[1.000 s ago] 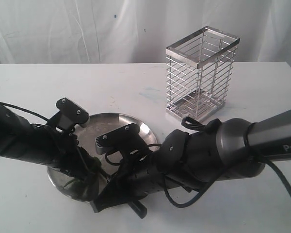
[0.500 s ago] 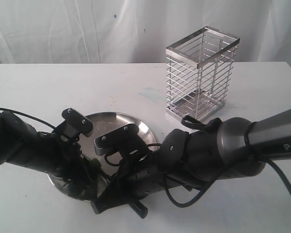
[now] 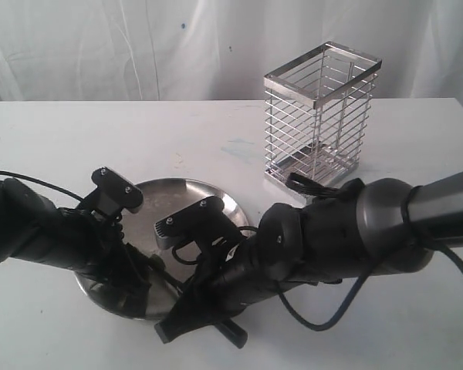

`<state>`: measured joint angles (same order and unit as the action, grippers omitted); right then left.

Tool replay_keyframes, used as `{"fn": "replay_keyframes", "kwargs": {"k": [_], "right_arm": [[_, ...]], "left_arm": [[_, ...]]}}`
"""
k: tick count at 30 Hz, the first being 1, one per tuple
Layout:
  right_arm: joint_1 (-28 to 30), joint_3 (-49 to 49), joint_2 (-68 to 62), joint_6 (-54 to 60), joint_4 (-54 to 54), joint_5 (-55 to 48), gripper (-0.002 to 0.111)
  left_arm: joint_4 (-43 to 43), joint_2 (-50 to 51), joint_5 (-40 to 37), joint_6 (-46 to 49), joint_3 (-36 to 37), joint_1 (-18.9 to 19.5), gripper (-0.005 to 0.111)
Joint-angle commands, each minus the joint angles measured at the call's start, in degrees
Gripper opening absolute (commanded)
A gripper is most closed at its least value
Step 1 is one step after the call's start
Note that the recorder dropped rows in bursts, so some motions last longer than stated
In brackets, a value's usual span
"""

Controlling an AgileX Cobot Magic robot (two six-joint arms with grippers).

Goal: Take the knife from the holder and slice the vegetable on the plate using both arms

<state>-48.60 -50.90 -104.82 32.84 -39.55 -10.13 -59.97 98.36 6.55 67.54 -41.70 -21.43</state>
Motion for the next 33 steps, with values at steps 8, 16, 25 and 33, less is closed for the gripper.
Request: {"fn": "replay_keyframes", "kwargs": {"k": [8,16,25,33], "right_arm": [[1.9,-1.3,3.2,-19.0,22.1,-7.1,0.003],[1.9,-5.2,3.4,-20.6,22.4,-7.3,0.003],[1.9,-5.3,3.4,-27.0,29.4,-7.8,0.003],[3.0,-6.1,3.7,-29.3,29.4,-6.0,0.003]], "left_arm": [[0.0,-1.9,-2.2,0.0,-0.8,0.1,0.045],[0.0,-3.8,-4.6,-1.3,-1.1,0.1,0.045],[0.0,-9.9,-4.9,-2.0,-2.3,0.1,0.045],[0.0,-10.6,-6.6,-2.1,-2.3,0.1,0.045]]}}
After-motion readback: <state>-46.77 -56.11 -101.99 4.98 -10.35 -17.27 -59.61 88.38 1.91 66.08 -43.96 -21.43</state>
